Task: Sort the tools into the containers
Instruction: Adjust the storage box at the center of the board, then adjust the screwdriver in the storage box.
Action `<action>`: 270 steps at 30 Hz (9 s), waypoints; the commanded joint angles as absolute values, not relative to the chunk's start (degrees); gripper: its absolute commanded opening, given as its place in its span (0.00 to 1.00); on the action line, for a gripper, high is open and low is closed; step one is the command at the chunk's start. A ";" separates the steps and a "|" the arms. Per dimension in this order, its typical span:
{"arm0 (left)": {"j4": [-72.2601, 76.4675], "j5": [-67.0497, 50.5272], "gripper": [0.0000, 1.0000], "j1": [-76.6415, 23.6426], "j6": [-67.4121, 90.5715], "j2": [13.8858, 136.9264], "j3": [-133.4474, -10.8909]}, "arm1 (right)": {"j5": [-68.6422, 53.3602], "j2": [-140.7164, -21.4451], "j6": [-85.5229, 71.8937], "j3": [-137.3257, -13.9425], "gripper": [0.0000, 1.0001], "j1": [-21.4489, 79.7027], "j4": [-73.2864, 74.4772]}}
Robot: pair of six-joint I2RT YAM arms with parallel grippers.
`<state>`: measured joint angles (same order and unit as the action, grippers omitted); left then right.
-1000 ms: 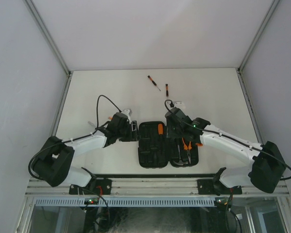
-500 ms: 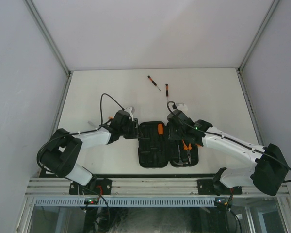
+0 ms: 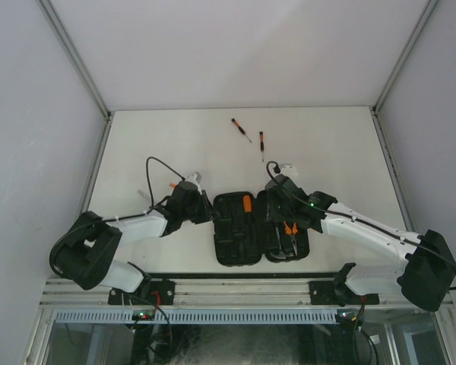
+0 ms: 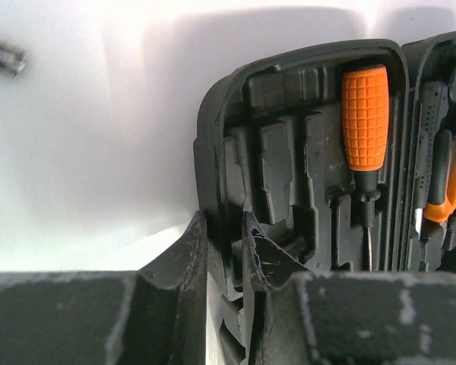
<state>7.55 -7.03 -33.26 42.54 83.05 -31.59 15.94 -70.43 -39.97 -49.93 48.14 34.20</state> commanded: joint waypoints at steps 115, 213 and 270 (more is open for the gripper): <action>6.17 -2.60 0.34 -41.13 45.29 71.07 -26.13 | 14.03 -98.79 -34.04 -66.82 0.13 51.74 28.29; 6.76 -3.49 0.41 -41.13 42.58 70.53 -27.07 | 6.04 -104.08 -35.47 -63.35 0.00 52.42 35.15; 4.57 -1.90 0.38 -42.46 41.79 71.30 -29.66 | 5.44 -95.04 -34.01 -68.28 0.34 51.57 37.79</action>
<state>0.93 -0.58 -41.60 40.99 73.08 -26.28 6.02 -98.70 -34.63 -66.22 52.14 36.40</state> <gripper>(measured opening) 0.383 0.324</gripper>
